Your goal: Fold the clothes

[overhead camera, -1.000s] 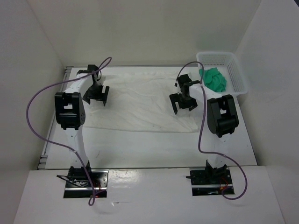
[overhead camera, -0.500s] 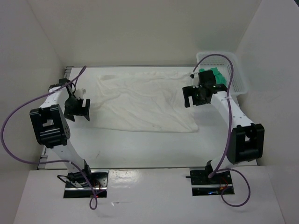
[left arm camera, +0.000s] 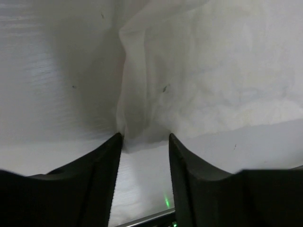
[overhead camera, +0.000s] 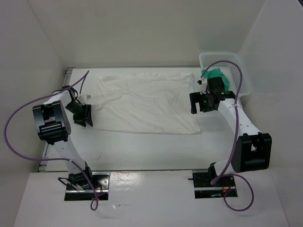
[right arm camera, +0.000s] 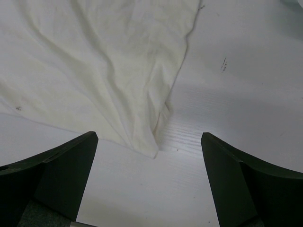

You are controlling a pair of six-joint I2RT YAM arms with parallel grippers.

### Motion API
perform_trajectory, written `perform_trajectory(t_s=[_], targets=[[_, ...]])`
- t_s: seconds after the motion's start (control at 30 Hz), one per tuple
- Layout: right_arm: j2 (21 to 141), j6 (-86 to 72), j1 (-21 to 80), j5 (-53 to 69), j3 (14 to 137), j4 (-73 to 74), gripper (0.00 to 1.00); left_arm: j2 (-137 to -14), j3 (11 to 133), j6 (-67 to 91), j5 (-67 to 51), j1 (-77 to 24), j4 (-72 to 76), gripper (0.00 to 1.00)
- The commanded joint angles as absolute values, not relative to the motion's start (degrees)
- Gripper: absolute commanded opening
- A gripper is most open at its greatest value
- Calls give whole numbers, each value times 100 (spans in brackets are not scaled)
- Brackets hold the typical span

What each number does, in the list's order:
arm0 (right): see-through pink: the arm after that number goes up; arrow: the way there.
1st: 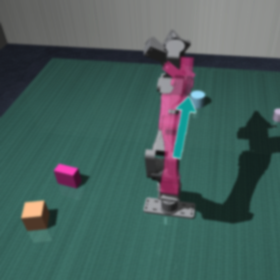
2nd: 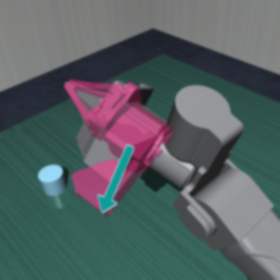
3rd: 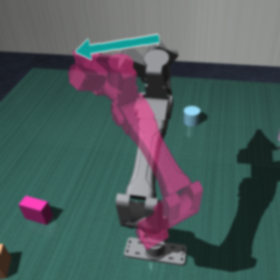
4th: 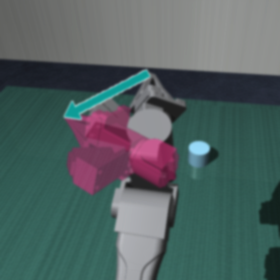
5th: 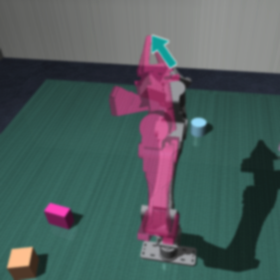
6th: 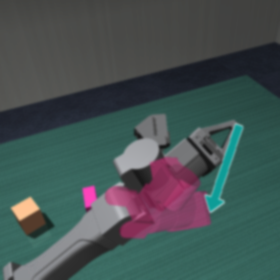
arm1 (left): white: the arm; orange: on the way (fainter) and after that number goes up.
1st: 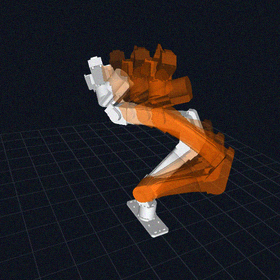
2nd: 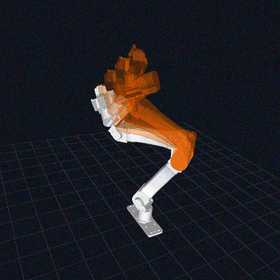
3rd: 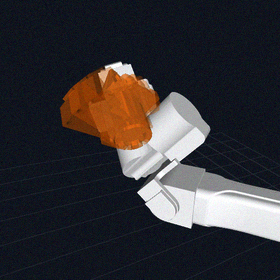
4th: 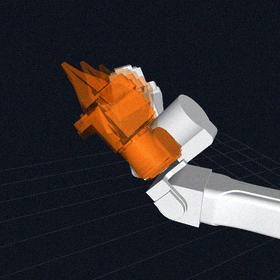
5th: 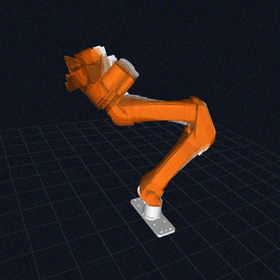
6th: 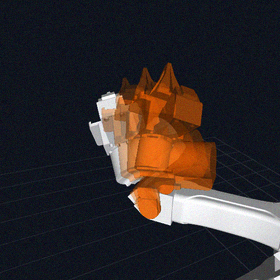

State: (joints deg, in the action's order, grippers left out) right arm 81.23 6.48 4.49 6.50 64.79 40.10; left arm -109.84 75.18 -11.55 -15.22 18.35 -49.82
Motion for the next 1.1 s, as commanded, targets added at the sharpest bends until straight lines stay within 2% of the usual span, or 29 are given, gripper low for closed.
perform_trajectory(t_s=[0.0,0.03,0.23,0.4,0.47,0.7,0.87,1.07], targets=[[7963,712,413,694,6381,3718,99,-11101,7462,-1196,-1819,1846,-4896,51],[7963,712,413,694,6381,3718,99,-11101,7410,-1195,-1819,1846,-4896,48],[7857,765,413,747,6328,3718,99,-11153,7356,-1090,-1609,1846,-4896,49],[7805,765,413,747,6328,3718,99,-11215,7304,-1037,-1494,2021,-4896,62],[7805,765,413,808,6328,3718,99,-11215,7304,-1037,-1441,2021,-4896,63],[7805,817,413,861,6328,3718,99,-11215,7137,-1099,-1441,2145,-4896,62],[7805,817,413,861,6328,3718,99,-11355,7137,-1046,-1441,2145,-4773,53],[7805,817,413,861,6328,3718,99,-11408,7242,-993,-1520,2145,-4702,53]])
